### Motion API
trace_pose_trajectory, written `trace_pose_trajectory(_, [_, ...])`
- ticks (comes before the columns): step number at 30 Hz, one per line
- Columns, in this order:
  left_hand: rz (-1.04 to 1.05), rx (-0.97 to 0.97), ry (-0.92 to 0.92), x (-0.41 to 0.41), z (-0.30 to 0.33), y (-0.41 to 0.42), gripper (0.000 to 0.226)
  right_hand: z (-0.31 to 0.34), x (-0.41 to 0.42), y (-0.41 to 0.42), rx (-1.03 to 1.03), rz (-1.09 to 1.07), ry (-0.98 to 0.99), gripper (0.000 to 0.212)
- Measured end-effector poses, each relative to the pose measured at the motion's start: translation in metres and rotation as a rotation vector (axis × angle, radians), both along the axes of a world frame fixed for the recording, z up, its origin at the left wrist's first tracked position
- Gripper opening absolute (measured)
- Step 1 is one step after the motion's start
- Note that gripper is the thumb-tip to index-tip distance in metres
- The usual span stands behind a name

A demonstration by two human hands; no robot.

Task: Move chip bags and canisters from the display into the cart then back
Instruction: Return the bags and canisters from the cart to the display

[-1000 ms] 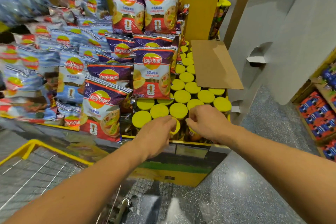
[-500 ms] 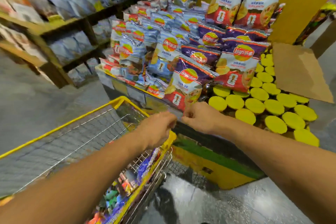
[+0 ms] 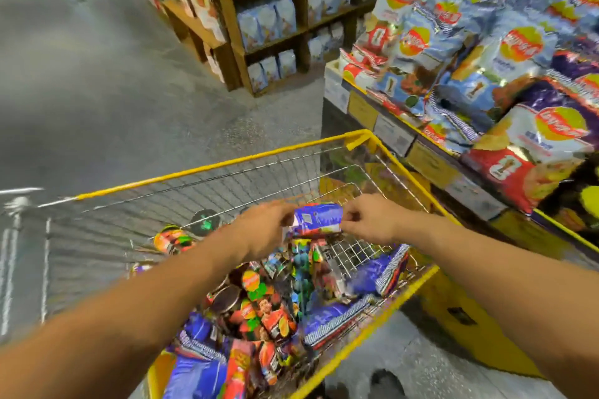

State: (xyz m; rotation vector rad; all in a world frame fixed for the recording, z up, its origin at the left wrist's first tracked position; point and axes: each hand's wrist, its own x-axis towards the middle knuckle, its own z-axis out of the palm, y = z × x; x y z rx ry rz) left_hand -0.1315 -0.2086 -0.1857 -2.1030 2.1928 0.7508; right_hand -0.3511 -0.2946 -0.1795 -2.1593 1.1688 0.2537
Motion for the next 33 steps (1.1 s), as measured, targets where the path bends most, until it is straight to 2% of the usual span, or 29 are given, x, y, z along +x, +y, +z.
trace_pose_trajectory(3, [0.154, 0.068, -0.076, 0.042, -0.018, 0.026, 0.018, -0.020, 0.037, 0.007, 0.028, 0.104, 0.068, 0.024])
trace_pose_trajectory(6, [0.299, 0.123, -0.162, 0.065, -0.041, 0.053, 0.025, -0.046, 0.063, 0.013, 0.096, 0.147, 0.113, 0.024])
trace_pose_trajectory(10, [0.475, 0.055, -0.211, 0.087, -0.068, 0.072, 0.030, -0.092, 0.081, 0.016, 0.250, 0.122, 0.148, 0.026])
trace_pose_trajectory(14, [0.632, 0.077, -0.310, 0.111, -0.078, 0.078, 0.032, -0.118, 0.100, 0.020, 0.370, 0.101, 0.131, 0.012])
trace_pose_trajectory(17, [0.919, 0.111, -0.155, 0.130, -0.084, 0.073, 0.050, -0.130, 0.129, 0.018, 0.400, 0.063, 0.068, 0.013])
trace_pose_trajectory(18, [0.977, 0.140, -0.120, 0.135, -0.086, 0.070, 0.060, -0.132, 0.138, 0.016, 0.332, 0.058, 0.030, 0.022])
trace_pose_trajectory(21, [1.168, 0.279, 0.010, 0.154, -0.098, 0.055, 0.092, -0.130, 0.168, 0.007, 0.039, 0.112, -0.070, 0.068])
trace_pose_trajectory(24, [1.285, 0.343, 0.133, 0.165, -0.117, 0.045, 0.101, -0.137, 0.205, -0.006, -0.013, 0.173, -0.060, 0.099])
trace_pose_trajectory(27, [1.461, 0.256, 0.368, 0.165, -0.130, 0.045, 0.096, -0.150, 0.233, -0.013, -0.048, 0.321, 0.017, 0.099])
trace_pose_trajectory(30, [1.589, 0.211, 0.567, 0.171, -0.134, 0.054, 0.089, -0.156, 0.253, -0.012, -0.192, 0.534, 0.241, 0.086])
trace_pose_trajectory(32, [1.614, 0.180, 0.653, 0.172, -0.131, 0.057, 0.084, -0.152, 0.263, -0.011, -0.196, 0.516, 0.346, 0.076])
trace_pose_trajectory(33, [1.624, 0.161, 0.684, 0.173, -0.130, 0.059, 0.079, -0.148, 0.267, -0.009, -0.135, 0.442, 0.355, 0.072])
